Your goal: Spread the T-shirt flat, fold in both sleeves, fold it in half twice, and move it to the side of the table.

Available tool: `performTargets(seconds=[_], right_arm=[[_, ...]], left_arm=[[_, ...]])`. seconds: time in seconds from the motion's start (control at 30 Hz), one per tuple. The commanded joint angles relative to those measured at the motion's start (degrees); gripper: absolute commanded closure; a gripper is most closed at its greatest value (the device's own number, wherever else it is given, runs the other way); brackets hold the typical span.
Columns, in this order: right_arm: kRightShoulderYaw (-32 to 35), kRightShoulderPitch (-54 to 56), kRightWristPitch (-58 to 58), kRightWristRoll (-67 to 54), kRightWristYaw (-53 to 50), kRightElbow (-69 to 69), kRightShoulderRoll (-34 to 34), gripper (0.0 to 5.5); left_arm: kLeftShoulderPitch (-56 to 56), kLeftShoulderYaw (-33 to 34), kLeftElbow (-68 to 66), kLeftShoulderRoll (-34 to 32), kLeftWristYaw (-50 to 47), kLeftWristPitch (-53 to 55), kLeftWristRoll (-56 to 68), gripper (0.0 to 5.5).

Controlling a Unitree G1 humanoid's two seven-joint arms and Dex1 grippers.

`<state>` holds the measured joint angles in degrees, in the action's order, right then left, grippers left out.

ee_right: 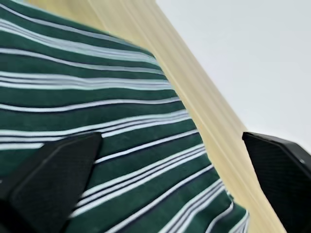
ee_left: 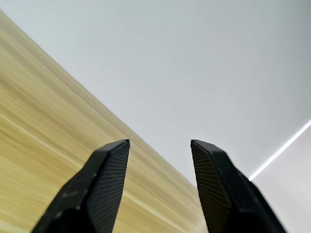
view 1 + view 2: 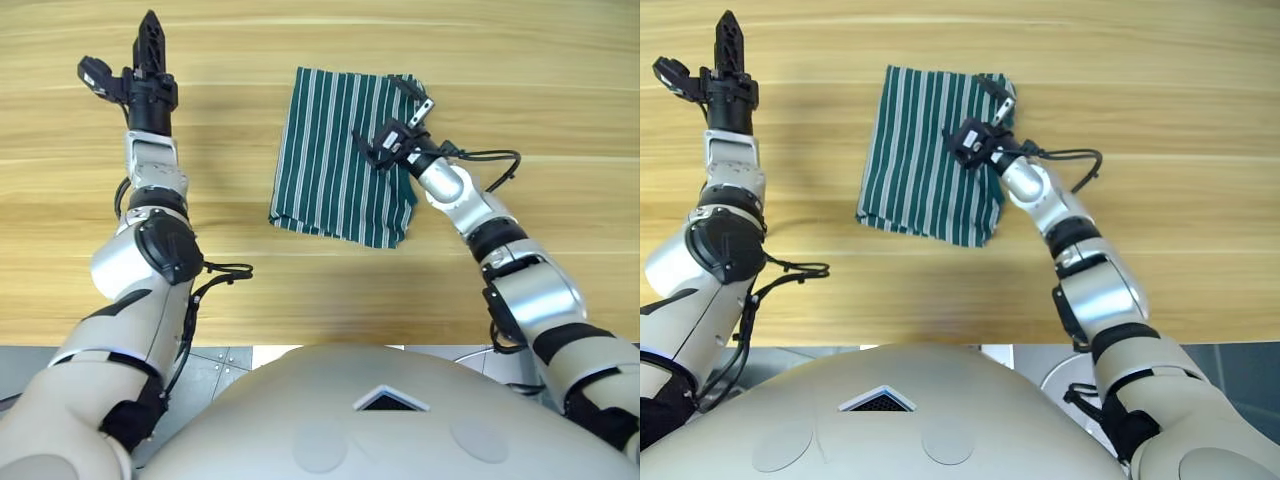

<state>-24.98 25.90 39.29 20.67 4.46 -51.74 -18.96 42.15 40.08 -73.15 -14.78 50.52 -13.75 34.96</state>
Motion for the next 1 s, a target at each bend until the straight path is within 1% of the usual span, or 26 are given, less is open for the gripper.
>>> performTargets(seconds=[0.03, 0.1, 0.2, 0.47, 0.57, 0.67, 0.77, 0.87, 1.0], right_arm=[[-0.7, -9.5, 1.8, -3.6, 11.5, 9.1, -5.7, 0.15], [0.0, -11.7, 1.9, -6.5, 16.0, 13.7, -8.0, 0.15], [1.2, -13.8, 1.1, -9.0, 20.0, 18.0, -9.9, 0.15], [2.8, -16.9, -0.1, -9.6, 24.0, 23.3, -11.9, 0.15], [3.1, -20.4, 0.2, -12.6, 27.8, 29.5, -14.2, 0.15], [2.2, -26.5, 1.3, -18.1, 34.6, 38.3, -19.2, 0.15], [2.2, -31.3, 1.2, -24.6, 39.1, 46.7, -22.2, 0.15], [2.2, -33.9, 1.0, -27.4, 41.8, 50.7, -23.2, 0.15], [2.3, -34.6, -0.2, -24.9, 42.6, 50.4, -22.7, 0.15]], left_arm=[[-1.4, -2.5, 1.0, 1.6, 1.2, -2.4, -2.7, 3.17], [-1.8, -3.3, 1.3, 2.1, 1.5, -3.3, -3.3, 3.17], [-2.3, -4.3, 1.5, 2.7, 2.0, -4.2, -3.9, 3.17], [-2.8, -5.8, 2.0, 3.4, 2.8, -5.6, -4.7, 3.17], [-3.0, -6.2, 2.0, 3.8, 2.8, -5.9, -5.0, 3.17], [-3.2, -6.6, 1.9, 4.2, 2.7, -6.1, -5.1, 3.17], [-3.3, -6.8, 1.9, 4.4, 2.6, -6.1, -5.2, 3.17], [-3.2, -6.9, 1.9, 4.6, 2.4, -6.1, -5.3, 3.17], [-3.0, -7.3, 1.9, 4.7, 2.4, -6.2, -5.3, 3.17]])
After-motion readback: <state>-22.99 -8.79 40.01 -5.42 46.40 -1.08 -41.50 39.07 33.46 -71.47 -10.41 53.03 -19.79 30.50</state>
